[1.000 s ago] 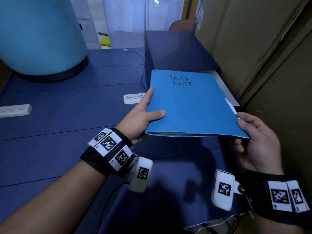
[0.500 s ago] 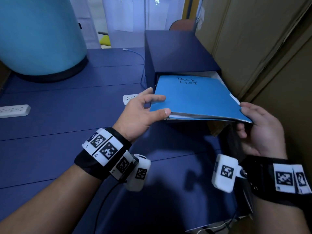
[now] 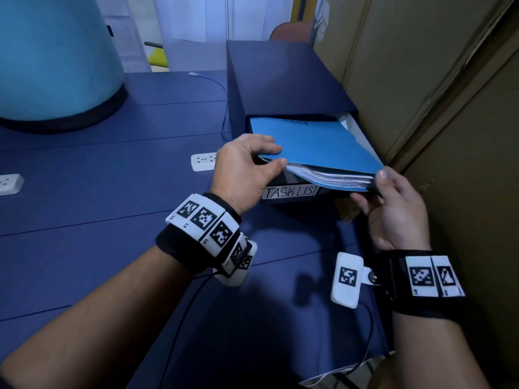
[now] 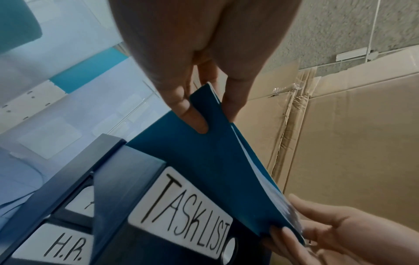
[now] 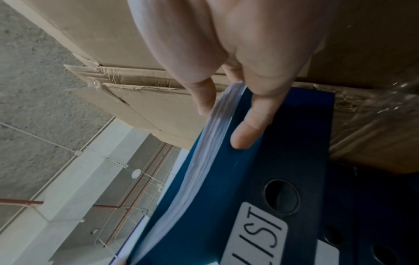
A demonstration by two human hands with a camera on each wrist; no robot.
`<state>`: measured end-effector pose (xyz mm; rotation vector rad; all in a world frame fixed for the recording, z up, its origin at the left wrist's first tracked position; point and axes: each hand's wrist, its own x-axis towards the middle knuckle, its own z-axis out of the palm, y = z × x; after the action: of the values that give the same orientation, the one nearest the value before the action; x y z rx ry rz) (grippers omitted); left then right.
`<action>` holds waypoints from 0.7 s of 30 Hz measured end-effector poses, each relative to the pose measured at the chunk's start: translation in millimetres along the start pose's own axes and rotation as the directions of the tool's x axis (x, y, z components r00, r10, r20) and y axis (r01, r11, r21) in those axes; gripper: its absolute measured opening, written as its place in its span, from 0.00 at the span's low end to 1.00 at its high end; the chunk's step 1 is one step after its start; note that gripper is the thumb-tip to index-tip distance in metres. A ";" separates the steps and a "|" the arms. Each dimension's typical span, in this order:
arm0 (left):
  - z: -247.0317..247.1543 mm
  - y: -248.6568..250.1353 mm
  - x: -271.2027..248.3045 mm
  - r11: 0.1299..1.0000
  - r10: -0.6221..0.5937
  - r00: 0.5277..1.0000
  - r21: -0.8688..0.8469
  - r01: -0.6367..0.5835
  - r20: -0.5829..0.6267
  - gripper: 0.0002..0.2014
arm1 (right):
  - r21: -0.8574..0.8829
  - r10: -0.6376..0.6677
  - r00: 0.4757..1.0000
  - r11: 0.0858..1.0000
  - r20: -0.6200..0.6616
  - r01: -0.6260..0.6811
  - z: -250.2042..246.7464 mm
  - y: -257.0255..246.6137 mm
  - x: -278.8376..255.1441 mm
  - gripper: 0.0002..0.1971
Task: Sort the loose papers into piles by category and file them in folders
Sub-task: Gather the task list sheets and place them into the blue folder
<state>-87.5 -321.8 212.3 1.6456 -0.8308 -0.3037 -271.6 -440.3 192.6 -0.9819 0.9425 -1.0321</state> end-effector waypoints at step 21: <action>26.0 -34.4 15.1 0.865 0.068 0.970 0.471 -0.173 0.231 0.11 | -0.591 -0.247 0.969 0.781 0.003 0.201 -7.5 29.7 17.8 0.14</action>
<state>-80.6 -350.0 177.0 2.0426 -1.2418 -0.1845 -267.3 -452.5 159.7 -1.6166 1.2704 -0.9923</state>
